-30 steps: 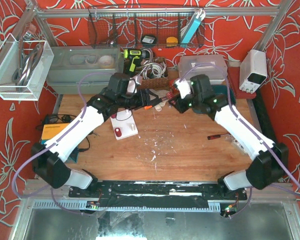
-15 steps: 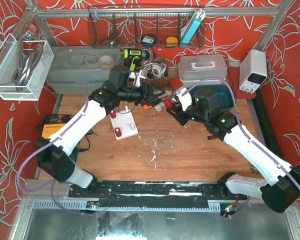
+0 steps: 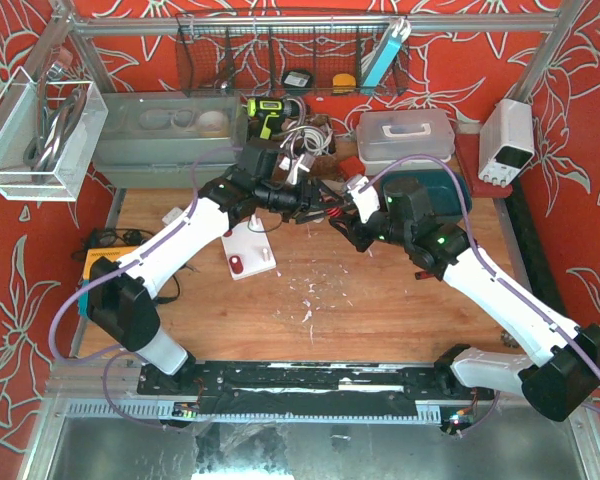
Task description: Install the large spring
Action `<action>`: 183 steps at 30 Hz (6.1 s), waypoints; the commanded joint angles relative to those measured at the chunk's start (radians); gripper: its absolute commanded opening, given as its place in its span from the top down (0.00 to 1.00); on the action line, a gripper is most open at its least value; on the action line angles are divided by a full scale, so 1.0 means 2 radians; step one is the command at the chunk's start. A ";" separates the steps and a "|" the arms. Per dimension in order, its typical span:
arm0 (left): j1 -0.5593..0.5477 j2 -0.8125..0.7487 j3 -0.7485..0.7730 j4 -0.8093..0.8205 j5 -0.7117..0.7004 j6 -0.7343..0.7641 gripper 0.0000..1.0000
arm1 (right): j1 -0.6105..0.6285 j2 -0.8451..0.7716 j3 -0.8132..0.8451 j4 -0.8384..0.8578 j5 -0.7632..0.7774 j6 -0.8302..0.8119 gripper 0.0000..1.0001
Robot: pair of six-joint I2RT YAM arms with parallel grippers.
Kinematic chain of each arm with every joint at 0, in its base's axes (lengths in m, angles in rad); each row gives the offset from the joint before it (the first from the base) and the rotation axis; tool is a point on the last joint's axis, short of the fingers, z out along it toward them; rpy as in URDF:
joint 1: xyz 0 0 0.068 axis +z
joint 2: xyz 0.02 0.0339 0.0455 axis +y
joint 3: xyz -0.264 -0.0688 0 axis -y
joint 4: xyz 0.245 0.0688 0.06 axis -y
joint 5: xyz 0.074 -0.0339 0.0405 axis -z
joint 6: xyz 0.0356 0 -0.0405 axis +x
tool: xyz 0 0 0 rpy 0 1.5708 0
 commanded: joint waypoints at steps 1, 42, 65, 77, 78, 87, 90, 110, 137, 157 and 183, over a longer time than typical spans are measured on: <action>-0.001 -0.004 0.003 0.002 0.021 0.001 0.46 | 0.004 -0.002 0.006 0.023 0.003 -0.008 1.00; 0.019 0.006 -0.010 0.000 -0.586 0.271 1.00 | 0.007 -0.171 -0.071 -0.199 0.156 0.135 0.01; 0.089 0.042 -0.095 0.034 -0.546 0.232 1.00 | 0.007 -0.136 -0.033 -0.220 0.189 0.099 0.01; 0.096 0.059 -0.106 0.041 -0.512 0.218 1.00 | 0.007 -0.135 -0.034 -0.222 0.201 0.110 0.01; 0.096 0.059 -0.108 0.042 -0.509 0.217 1.00 | 0.007 -0.135 -0.035 -0.222 0.203 0.109 0.01; 0.097 0.081 -0.116 0.045 -0.512 0.225 1.00 | 0.007 -0.131 -0.033 -0.223 0.203 0.104 0.01; 0.097 0.085 -0.117 0.047 -0.512 0.228 1.00 | 0.007 -0.134 -0.034 -0.225 0.205 0.102 0.01; 0.097 0.071 -0.084 -0.015 -0.504 0.230 0.44 | 0.006 -0.080 0.005 -0.212 0.222 0.095 0.01; 0.021 -0.184 -0.165 -0.123 -0.323 0.212 0.00 | -0.231 0.349 0.308 -0.385 0.328 0.474 0.23; -0.021 -0.100 -0.102 -0.124 -0.404 0.276 0.00 | -0.312 0.513 0.419 -0.392 0.270 0.505 0.45; -0.021 -0.043 -0.065 -0.124 -0.395 0.271 0.00 | -0.315 0.502 0.425 -0.326 0.205 0.440 0.42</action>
